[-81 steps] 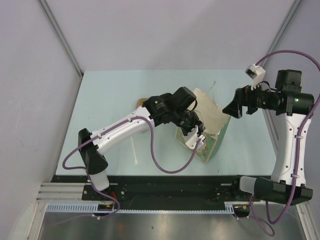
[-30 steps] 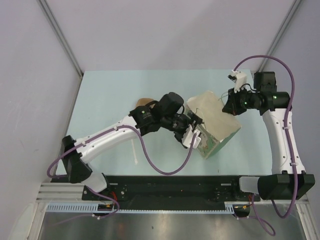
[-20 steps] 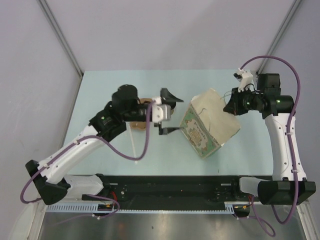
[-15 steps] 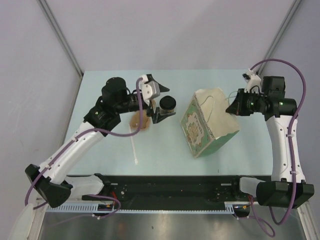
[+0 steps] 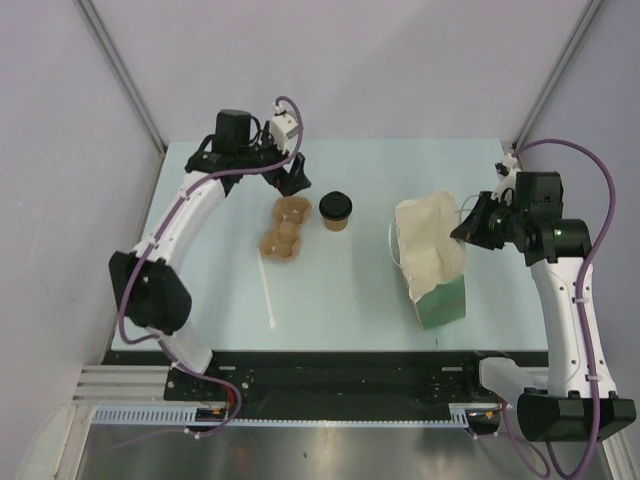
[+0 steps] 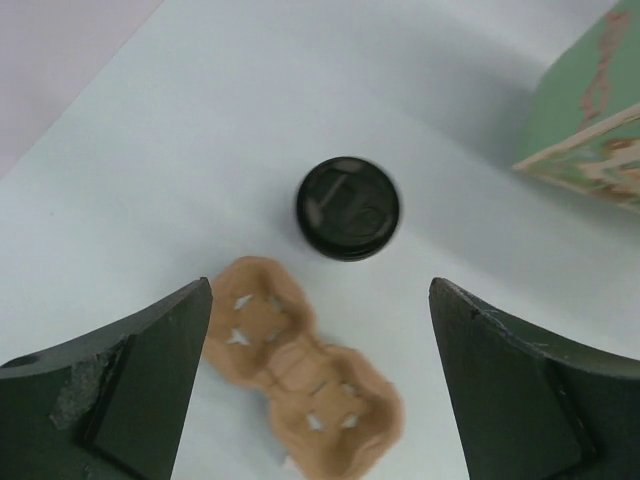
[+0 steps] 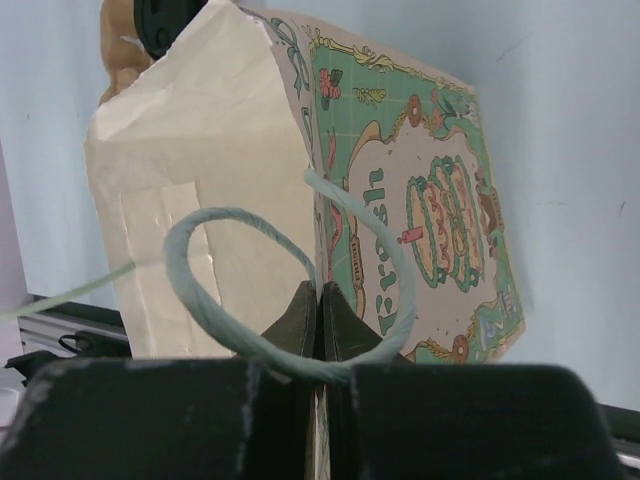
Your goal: Pack the takeout coffee
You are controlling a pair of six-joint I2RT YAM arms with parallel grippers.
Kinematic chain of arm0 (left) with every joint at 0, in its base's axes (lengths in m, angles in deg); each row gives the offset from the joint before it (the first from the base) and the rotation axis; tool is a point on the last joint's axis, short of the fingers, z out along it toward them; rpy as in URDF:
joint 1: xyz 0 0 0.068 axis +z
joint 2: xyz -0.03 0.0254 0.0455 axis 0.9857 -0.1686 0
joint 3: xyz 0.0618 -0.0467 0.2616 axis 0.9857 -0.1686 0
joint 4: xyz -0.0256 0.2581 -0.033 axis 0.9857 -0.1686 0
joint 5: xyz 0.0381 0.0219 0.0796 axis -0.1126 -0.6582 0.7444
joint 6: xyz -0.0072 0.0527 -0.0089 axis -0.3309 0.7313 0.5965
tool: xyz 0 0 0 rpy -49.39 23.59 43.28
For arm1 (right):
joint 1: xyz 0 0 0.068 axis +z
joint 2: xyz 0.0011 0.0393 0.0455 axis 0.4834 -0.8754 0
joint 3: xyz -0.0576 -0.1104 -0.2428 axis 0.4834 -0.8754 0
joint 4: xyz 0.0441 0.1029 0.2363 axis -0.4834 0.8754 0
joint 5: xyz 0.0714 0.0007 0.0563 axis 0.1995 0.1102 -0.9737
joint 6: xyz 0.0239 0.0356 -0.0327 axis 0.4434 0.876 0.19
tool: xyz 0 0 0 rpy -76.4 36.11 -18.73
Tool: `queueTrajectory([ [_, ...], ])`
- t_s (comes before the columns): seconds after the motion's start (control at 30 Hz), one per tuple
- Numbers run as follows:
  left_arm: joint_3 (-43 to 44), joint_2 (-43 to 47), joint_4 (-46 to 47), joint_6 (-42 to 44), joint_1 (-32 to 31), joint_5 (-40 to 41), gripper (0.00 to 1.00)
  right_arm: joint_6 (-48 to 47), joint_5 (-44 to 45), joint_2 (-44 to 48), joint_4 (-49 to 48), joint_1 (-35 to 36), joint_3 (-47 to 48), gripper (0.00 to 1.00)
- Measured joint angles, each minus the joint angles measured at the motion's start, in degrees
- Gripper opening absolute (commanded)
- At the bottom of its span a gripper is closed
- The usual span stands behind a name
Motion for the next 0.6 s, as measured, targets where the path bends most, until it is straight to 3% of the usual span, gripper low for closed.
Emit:
queueTrajectory([
  [0.3, 28.06, -26.58, -21.44, 24.46, 4.33, -1.18, 0.75, 5.75, -2.82, -1.25, -0.22, -2.51, -0.72, 0.00],
  [0.6, 30.36, -35.50, -24.74, 36.41, 4.87, -2.10, 0.60, 14.58, -10.43, -1.18, -2.19, -3.78, -3.56, 0.00],
])
